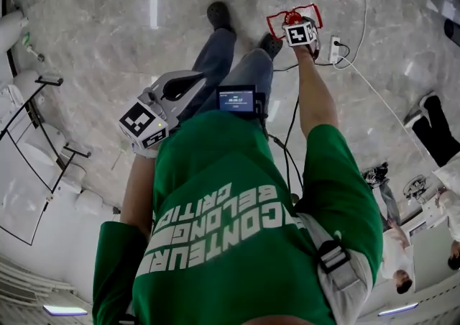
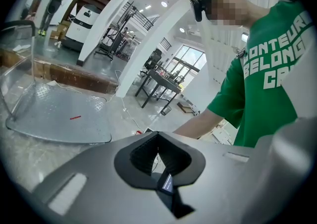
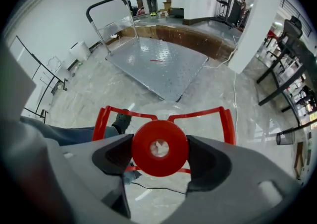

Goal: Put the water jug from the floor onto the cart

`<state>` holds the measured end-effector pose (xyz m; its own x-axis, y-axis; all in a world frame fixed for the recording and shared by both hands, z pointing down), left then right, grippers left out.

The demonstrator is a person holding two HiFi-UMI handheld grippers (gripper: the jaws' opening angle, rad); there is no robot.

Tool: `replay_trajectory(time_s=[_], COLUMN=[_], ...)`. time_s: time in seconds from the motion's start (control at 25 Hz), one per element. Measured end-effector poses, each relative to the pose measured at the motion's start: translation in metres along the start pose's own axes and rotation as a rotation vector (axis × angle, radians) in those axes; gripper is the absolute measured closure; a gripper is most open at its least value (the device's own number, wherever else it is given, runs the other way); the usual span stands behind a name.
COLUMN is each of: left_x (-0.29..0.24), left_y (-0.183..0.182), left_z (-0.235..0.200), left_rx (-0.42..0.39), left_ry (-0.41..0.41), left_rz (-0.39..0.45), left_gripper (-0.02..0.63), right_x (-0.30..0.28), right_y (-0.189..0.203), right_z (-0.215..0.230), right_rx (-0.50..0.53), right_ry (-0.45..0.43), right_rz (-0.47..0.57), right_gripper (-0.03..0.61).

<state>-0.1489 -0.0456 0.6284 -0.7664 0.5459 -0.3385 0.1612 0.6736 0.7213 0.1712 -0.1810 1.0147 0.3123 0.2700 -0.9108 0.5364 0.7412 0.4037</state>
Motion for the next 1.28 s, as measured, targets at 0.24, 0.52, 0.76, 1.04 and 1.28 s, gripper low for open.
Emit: replay_trajectory(time_s=[0.24,0.52,0.76,1.04,1.28], left_x=[0.003,0.008,0.006,0.004,-0.025], left_y=[0.007,0.000,-0.019,-0.048,-0.061], left_z=[-0.010,-0.007,0.002,0.017,0.043], left_rx=[0.000,-0.017,-0.044,-0.090,-0.133], left_ry=[-0.004,0.011,0.049,0.115,0.179], left_rz=[0.001,0.026,0.052,0.083,0.132], left_gripper=[0.604,0.604,0.604,0.604,0.606], right_x=[-0.009,0.020,0.068,0.143,0.223], right_y=[0.005,-0.002,-0.020,-0.047,-0.057], right_z=[0.001,0.001,0.000,0.004,0.034], right_rx=[-0.010,-0.063,-0.067,-0.090,-0.104], right_ry=[0.042,0.072,0.102,0.135,0.180], right_rz=[-0.040,0.002,0.091,0.194,0.311], right_gripper=[0.276,0.276,0.276,0.278,0.278])
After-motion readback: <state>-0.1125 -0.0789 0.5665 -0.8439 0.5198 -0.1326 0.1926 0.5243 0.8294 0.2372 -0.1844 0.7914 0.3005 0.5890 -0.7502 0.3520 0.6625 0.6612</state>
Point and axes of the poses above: the fingertips, and each gripper's own axes: x backward along the fingers, z to its right, y out of its underside, the point moved 10 cm from there along x, backward along the fingers, and after that the axes turned 11 degrees about z, right-handed, at the moved point
